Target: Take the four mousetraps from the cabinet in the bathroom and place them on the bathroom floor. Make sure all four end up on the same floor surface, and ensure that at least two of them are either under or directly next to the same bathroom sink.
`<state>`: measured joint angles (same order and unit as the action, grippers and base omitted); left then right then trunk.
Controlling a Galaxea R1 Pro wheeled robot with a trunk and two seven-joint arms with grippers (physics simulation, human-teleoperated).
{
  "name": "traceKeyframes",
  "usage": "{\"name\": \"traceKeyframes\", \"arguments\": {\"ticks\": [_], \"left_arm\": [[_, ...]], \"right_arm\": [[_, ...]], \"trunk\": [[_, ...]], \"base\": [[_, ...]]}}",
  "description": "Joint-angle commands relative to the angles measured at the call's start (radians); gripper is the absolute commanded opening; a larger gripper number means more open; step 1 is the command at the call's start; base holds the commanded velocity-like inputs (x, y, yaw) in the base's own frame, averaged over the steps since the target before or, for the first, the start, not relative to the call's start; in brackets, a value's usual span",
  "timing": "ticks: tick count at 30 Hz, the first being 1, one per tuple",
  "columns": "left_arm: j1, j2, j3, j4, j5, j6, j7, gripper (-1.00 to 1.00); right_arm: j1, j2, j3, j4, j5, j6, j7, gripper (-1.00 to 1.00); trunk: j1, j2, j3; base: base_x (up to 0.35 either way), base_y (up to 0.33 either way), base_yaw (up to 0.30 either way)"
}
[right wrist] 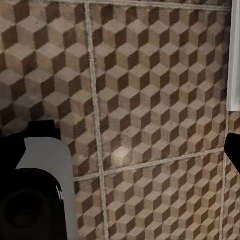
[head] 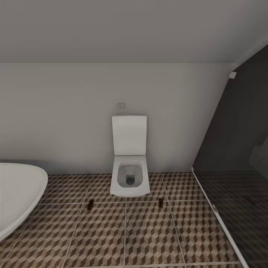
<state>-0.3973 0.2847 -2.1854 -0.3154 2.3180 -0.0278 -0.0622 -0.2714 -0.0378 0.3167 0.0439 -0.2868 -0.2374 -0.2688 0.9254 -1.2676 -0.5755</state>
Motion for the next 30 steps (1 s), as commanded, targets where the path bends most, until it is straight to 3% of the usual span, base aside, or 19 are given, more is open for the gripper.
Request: {"name": "traceKeyframes", "arguments": {"ticks": [1,30], "left_arm": [[-0.002,0.0,-0.008,-0.002,0.011,-0.003,-0.004,1.0],[-0.002,0.001,-0.008,-0.002,0.011,-0.003,-0.004,1.0]], "right_arm": [[-0.001,0.001,0.008,0.004,-0.009,-0.007,0.0,1.0],[-0.002,0.001,0.008,0.004,-0.009,-0.007,0.0,1.0]], "trunk": [[0.0,-0.001,-0.001],[0.0,-0.001,-0.001]], "base": [[0.0,0.0,0.0],[0.0,0.0,0.0]]}}
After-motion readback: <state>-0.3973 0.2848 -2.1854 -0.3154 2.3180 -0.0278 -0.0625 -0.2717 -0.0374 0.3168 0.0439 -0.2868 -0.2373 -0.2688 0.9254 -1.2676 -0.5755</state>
